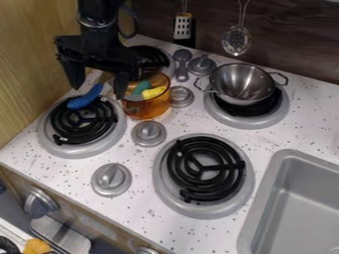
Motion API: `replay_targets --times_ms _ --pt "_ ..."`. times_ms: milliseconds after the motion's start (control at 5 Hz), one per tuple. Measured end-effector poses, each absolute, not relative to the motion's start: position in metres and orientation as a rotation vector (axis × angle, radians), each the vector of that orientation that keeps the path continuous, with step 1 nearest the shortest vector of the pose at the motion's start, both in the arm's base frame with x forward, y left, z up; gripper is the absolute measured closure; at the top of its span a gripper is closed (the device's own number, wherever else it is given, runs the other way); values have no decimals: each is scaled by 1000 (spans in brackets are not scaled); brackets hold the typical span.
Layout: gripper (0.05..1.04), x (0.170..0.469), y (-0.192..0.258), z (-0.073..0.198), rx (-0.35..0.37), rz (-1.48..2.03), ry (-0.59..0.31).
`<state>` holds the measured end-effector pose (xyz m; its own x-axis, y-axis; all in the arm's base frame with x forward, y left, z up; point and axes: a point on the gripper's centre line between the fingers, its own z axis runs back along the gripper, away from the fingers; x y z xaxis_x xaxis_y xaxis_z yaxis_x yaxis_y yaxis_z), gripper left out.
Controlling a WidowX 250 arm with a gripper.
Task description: Put blue knife in silver container on the right side of stove
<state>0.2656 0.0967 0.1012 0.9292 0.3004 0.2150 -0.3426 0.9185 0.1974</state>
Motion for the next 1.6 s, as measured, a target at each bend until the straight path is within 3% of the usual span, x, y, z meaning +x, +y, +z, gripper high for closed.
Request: replay_targets --times_ms 600,1200,1600 --pt "83 264 129 83 207 183 -165" --pt "83 285 170 59 71 95 -138" --pt "83 291 169 41 44 99 -144"
